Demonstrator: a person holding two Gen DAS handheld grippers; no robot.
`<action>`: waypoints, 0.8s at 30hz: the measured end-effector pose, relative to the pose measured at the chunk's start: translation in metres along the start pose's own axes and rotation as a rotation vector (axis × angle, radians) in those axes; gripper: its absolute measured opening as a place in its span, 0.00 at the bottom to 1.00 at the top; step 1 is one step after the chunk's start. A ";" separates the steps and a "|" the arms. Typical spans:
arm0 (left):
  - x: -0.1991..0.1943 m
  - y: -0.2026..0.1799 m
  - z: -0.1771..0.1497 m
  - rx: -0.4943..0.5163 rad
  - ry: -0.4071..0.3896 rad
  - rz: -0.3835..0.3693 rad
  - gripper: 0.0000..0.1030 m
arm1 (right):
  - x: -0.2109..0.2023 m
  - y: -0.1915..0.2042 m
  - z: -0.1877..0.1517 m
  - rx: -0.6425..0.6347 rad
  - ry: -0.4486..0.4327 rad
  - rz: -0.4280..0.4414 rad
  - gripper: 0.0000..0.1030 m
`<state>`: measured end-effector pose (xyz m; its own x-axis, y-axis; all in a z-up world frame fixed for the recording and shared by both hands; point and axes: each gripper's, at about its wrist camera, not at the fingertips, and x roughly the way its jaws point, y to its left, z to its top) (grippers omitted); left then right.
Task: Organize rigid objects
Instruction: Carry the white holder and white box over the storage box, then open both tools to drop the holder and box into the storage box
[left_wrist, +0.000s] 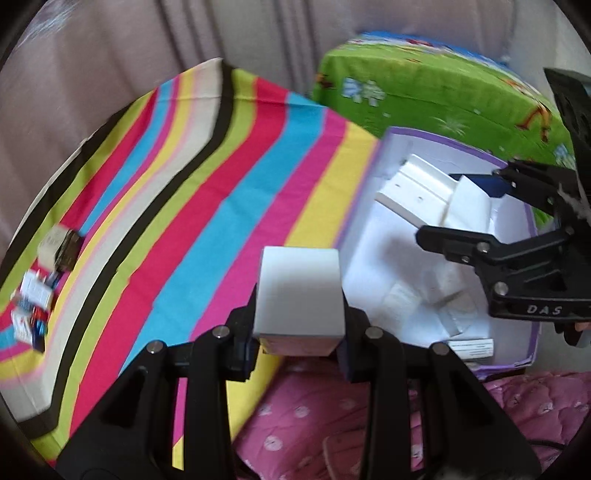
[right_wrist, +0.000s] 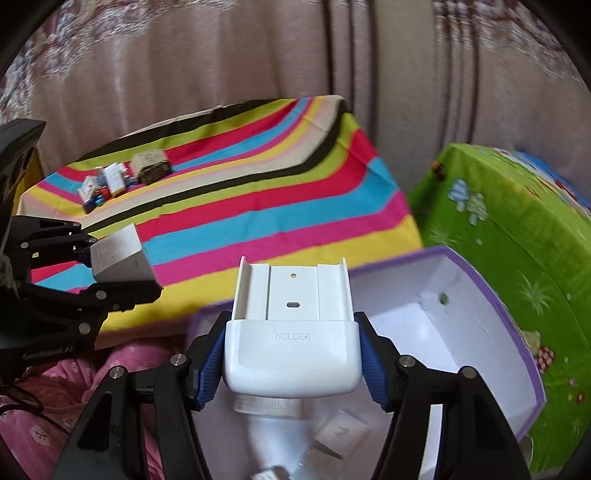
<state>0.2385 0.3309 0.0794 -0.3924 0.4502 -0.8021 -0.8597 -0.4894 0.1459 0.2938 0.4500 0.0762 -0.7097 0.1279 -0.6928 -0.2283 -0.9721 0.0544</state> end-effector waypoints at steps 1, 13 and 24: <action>0.003 -0.008 0.005 0.025 0.006 -0.010 0.37 | -0.001 -0.007 -0.003 0.012 0.002 -0.012 0.62; 0.028 -0.069 0.035 0.065 0.081 -0.302 0.37 | -0.012 -0.074 -0.034 0.093 0.062 -0.175 0.62; 0.010 -0.050 0.021 0.001 -0.018 -0.380 0.82 | -0.005 -0.093 -0.022 0.161 0.116 -0.274 0.64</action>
<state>0.2710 0.3758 0.0759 -0.0512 0.6124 -0.7889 -0.9455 -0.2841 -0.1592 0.3334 0.5351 0.0588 -0.5291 0.3482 -0.7738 -0.5094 -0.8597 -0.0386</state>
